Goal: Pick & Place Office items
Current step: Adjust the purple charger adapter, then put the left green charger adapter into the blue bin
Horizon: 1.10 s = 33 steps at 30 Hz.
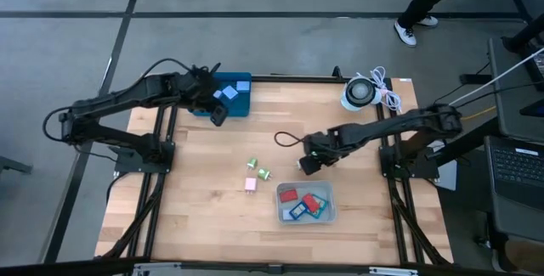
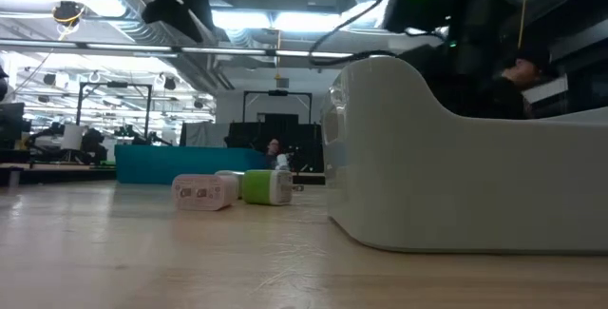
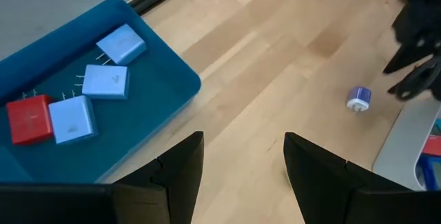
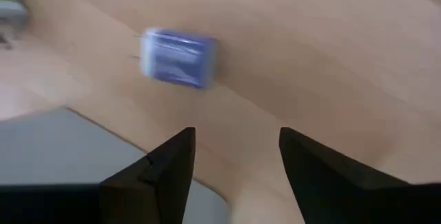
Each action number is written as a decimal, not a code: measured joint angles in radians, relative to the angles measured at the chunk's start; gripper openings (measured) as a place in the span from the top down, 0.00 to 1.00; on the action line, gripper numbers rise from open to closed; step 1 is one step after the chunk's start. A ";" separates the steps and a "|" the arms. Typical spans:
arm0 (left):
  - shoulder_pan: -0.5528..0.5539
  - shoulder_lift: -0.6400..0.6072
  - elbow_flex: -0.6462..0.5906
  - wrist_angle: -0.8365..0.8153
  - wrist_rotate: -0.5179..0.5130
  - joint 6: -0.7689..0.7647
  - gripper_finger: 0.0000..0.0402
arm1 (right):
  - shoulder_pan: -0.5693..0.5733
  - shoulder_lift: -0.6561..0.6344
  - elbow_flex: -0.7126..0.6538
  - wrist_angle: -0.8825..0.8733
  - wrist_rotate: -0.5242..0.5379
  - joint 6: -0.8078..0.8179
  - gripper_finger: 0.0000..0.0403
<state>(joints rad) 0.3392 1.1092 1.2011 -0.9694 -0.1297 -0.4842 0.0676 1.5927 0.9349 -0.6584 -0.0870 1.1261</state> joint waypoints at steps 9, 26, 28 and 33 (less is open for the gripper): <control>-0.049 -0.087 0.000 -0.086 -0.085 -0.054 0.51 | -0.030 0.166 0.112 0.161 -0.052 -0.055 0.47; -0.120 -0.244 -0.006 -0.206 -0.096 -0.081 0.51 | -0.075 0.372 0.545 0.205 0.034 -0.223 0.47; -0.147 -0.240 -0.035 -0.201 -0.043 -0.045 0.51 | -0.079 0.340 0.553 0.126 0.084 -0.264 0.47; -0.249 -0.234 -0.206 -0.152 -0.005 -0.078 0.51 | -0.073 0.211 0.554 -0.148 0.241 -0.347 0.47</control>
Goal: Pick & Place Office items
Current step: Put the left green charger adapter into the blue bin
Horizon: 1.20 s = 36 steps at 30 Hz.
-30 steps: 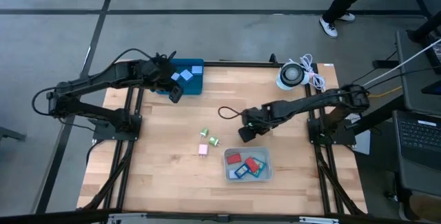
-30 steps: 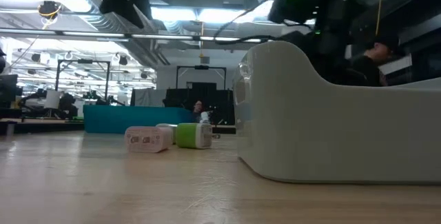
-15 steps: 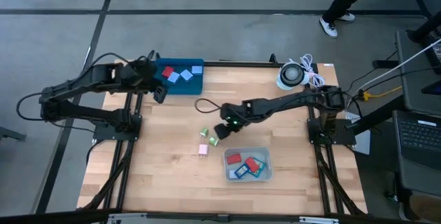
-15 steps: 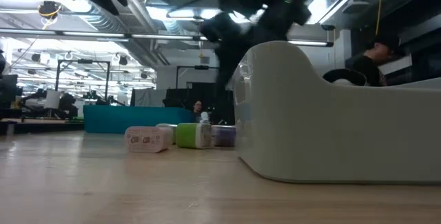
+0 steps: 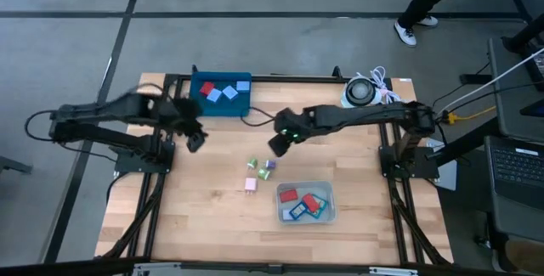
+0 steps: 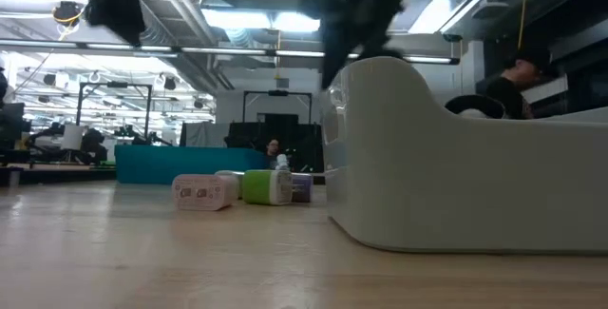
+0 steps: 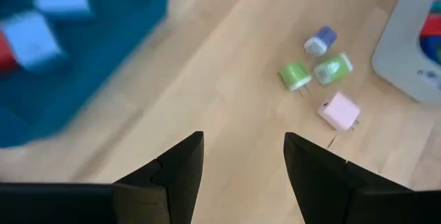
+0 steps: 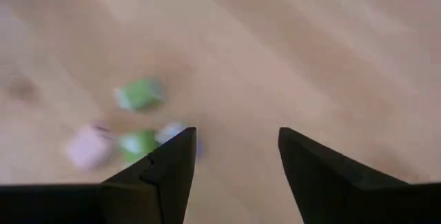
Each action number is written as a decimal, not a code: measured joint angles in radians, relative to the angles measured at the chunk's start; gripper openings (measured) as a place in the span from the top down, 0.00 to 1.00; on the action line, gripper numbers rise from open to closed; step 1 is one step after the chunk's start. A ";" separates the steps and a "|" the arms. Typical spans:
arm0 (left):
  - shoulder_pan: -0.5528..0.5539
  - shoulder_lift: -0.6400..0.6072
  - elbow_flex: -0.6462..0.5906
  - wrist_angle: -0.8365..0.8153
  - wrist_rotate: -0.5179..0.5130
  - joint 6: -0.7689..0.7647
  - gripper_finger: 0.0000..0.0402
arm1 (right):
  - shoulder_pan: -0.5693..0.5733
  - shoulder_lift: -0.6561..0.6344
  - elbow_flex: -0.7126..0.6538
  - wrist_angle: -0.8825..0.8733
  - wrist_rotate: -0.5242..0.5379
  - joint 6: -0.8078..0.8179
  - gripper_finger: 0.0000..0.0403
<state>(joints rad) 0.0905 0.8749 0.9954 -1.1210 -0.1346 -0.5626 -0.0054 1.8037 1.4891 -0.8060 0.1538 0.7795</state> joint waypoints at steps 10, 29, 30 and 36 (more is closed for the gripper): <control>-0.115 0.145 -0.276 0.490 0.087 -0.326 0.51 | 0.012 -0.313 0.000 -0.176 0.149 0.098 0.43; -0.147 0.805 0.136 0.454 0.008 -0.378 0.46 | 0.097 -0.495 -0.001 -0.378 0.224 0.156 0.29; -0.147 0.828 0.153 0.438 0.001 -0.377 0.45 | 0.102 -0.505 -0.001 -0.379 0.226 0.156 0.29; -0.147 0.919 0.184 0.392 -0.008 -0.425 0.33 | 0.137 -0.573 -0.001 -0.393 0.259 0.165 0.29</control>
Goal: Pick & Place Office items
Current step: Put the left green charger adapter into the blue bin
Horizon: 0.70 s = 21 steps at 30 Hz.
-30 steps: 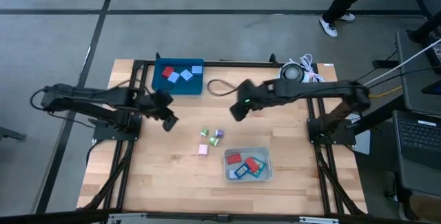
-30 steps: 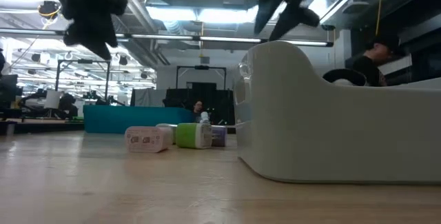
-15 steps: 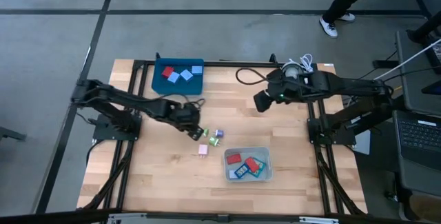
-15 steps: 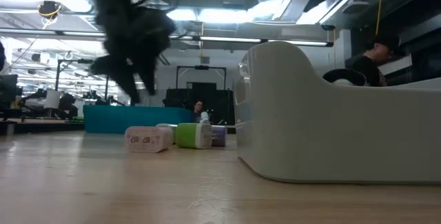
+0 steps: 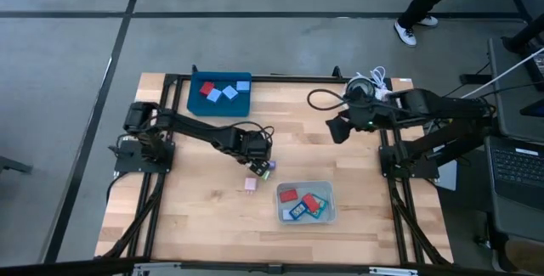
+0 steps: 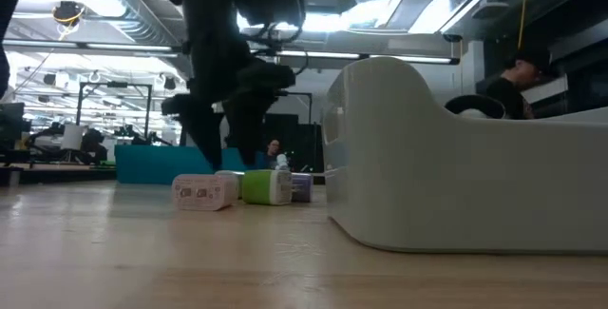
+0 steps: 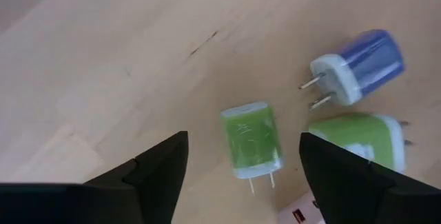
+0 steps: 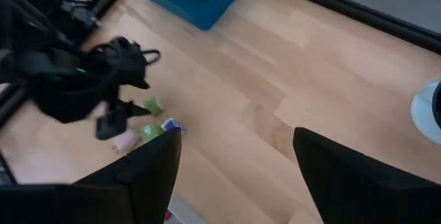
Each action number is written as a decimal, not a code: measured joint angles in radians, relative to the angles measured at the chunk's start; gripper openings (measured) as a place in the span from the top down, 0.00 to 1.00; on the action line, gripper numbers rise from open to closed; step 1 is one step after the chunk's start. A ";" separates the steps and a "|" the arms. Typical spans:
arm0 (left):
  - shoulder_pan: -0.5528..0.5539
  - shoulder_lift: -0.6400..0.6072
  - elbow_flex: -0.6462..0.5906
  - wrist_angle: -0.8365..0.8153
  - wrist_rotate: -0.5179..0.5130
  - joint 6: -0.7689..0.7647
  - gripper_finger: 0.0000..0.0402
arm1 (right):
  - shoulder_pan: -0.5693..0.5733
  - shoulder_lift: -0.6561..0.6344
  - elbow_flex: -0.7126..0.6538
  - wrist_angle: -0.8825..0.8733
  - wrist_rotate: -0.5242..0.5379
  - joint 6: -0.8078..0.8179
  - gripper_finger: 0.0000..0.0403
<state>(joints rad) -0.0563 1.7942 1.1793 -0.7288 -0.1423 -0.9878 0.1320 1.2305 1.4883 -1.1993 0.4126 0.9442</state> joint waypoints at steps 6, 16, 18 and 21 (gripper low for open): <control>0.005 0.059 0.000 0.020 0.051 -0.063 0.30 | 0.030 -0.061 0.000 -0.009 0.041 0.017 0.29; 0.063 0.074 0.000 0.014 0.014 -0.066 0.70 | 0.072 -0.099 0.000 -0.010 0.052 0.045 0.29; 0.085 0.054 0.000 0.030 0.018 -0.033 0.71 | 0.081 -0.098 0.000 -0.010 0.053 0.053 0.29; 0.125 -0.008 0.000 0.037 0.002 0.017 0.71 | 0.096 -0.099 0.000 -0.012 0.084 0.069 0.29</control>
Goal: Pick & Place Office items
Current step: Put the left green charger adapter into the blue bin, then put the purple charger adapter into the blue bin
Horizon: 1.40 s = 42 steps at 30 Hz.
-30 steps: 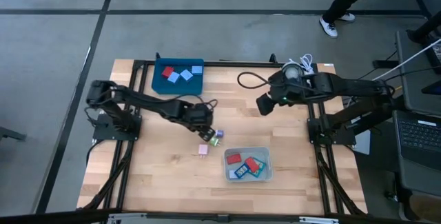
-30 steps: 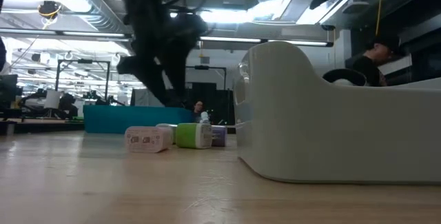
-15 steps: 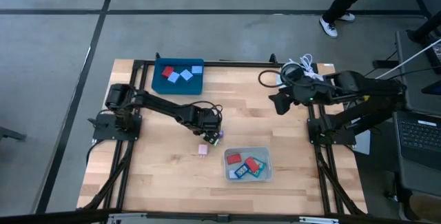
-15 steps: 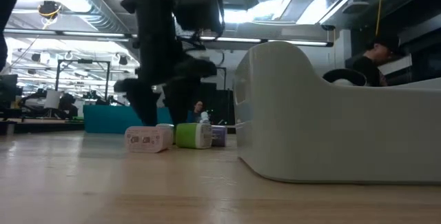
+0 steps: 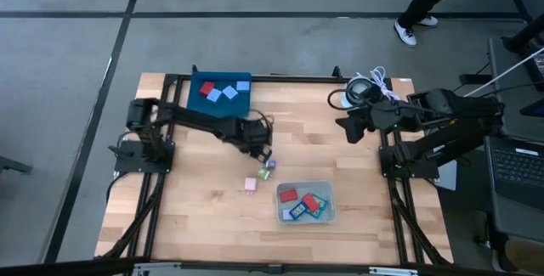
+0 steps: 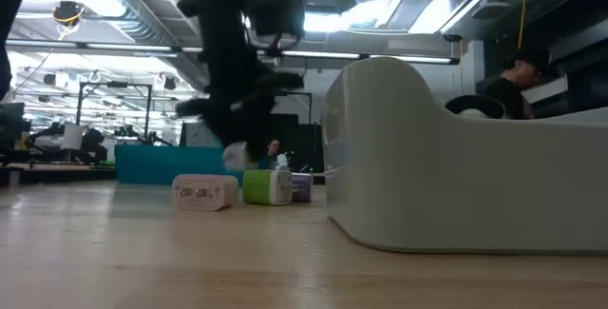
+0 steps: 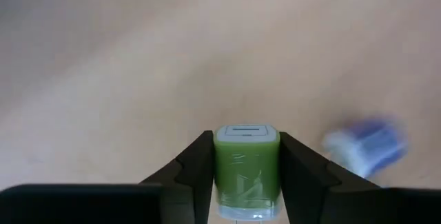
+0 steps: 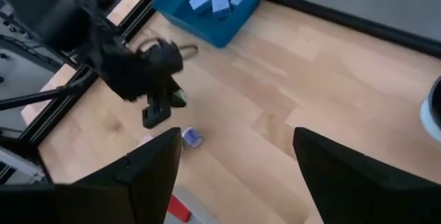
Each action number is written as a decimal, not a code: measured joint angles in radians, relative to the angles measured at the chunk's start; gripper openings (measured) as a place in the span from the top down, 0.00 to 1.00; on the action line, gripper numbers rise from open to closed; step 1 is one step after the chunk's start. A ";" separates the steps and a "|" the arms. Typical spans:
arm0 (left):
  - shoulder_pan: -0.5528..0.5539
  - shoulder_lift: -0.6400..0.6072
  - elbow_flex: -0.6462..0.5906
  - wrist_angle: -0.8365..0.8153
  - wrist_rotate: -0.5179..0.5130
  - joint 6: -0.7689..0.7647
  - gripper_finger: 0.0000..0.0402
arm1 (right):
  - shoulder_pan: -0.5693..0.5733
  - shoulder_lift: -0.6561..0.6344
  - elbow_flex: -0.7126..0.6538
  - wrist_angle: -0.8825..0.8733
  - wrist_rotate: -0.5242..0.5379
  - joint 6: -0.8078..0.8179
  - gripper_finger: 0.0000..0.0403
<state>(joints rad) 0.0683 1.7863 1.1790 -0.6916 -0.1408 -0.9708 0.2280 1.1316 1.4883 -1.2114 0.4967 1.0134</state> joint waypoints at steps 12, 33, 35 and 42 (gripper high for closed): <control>0.382 -0.289 0.001 -0.073 -0.068 0.416 0.71 | 0.168 -0.096 0.000 -0.001 0.279 0.026 0.29; 0.654 -0.119 -0.096 0.148 0.115 0.686 0.57 | 0.309 -0.102 0.000 -0.020 0.494 0.104 0.29; 0.638 -0.131 -0.096 0.182 0.096 0.696 0.43 | 0.316 -0.102 0.000 -0.026 0.499 0.111 0.29; 0.601 -0.136 -0.095 0.151 0.245 0.742 0.20 | 0.317 -0.102 0.000 -0.061 0.487 0.142 0.29</control>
<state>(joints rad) 0.6694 1.6501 1.0840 -0.5406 0.1039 -0.2291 0.5453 1.0298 1.4879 -1.2724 0.9837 1.1557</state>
